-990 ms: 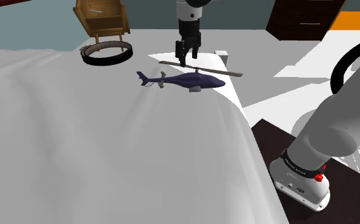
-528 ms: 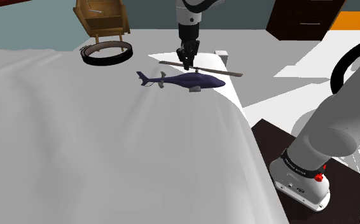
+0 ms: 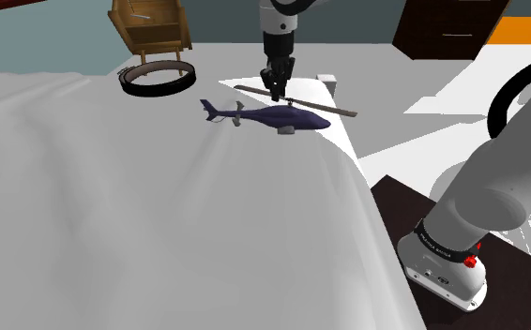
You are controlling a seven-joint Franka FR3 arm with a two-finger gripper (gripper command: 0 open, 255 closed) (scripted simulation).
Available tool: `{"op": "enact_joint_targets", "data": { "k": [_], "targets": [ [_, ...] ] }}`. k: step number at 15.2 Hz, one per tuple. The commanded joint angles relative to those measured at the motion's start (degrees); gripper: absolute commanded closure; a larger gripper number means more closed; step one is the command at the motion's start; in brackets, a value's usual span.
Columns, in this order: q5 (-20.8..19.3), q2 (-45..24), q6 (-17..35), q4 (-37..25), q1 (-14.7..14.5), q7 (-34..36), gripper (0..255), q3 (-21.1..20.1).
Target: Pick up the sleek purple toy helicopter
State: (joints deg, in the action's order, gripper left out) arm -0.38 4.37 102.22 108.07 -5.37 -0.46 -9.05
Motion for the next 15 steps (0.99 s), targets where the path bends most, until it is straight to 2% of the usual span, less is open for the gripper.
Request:
{"op": "enact_joint_targets", "data": {
  "k": [1, 13, 15],
  "targets": [
    [0.01, 0.03, -1.42, -1.42, -0.04, 0.08, 255, -0.05],
    [-0.12, -0.89, -10.84, -11.76, -0.04, 0.05, 255, -0.07],
    [-0.13, -0.92, -10.96, -11.9, -0.04, 0.05, 255, -0.07]
  ]
}}
